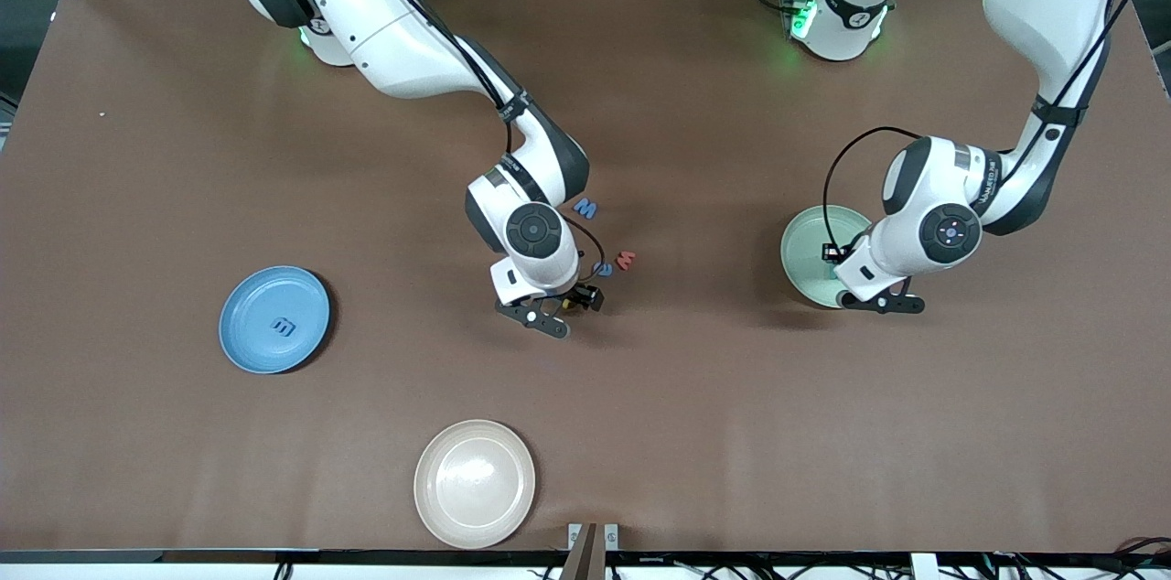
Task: Sort upper and lower case letters into plates
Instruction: 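Place the yellow H on the green plate while the right gripper grasps i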
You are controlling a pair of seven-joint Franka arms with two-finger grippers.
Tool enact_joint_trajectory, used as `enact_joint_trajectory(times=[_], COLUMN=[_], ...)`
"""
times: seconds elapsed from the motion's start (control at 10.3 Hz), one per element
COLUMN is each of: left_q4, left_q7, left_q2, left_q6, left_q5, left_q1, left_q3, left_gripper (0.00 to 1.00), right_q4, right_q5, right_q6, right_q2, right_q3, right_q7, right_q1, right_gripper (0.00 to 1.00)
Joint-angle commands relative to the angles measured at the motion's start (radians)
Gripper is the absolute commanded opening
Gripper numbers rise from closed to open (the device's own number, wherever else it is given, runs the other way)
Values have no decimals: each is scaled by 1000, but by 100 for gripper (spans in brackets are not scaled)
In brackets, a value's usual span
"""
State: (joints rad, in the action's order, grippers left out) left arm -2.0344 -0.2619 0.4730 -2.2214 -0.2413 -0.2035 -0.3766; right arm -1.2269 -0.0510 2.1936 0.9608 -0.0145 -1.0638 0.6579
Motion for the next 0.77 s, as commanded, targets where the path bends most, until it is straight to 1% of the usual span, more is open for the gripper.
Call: enact_joint_trajectory(times=[0.0,0.1,0.19,0.29,0.58,0.68], left_q4=[-15,-15,-13,-13,-4,5], left_q7=[-106,-135,-135,-135,-140,-142], left_q2=[18,21,21,18,-8,-20], left_q6=[-20,-20,-20,-20,-4,21], left_q5=[-4,-4,-6,-6,-6,-4], left_q1=[36,41,41,39,45,45], left_q3=[2,2,2,2,-1,-8], left_gripper=[24,47,79,100,100,100], right_q4=[44,44,44,43,43,43], right_q5=[17,17,17,16,14,14], right_q6=[-6,-5,-2,9,8,6], right_q2=[32,32,32,32,32,30], right_q3=[4,2,2,2,1,1], right_q7=[-10,-15,-16,-16,-15,-13], right_q1=[3,3,3,5,5,3], right_gripper=[97,8,0,0,0,0])
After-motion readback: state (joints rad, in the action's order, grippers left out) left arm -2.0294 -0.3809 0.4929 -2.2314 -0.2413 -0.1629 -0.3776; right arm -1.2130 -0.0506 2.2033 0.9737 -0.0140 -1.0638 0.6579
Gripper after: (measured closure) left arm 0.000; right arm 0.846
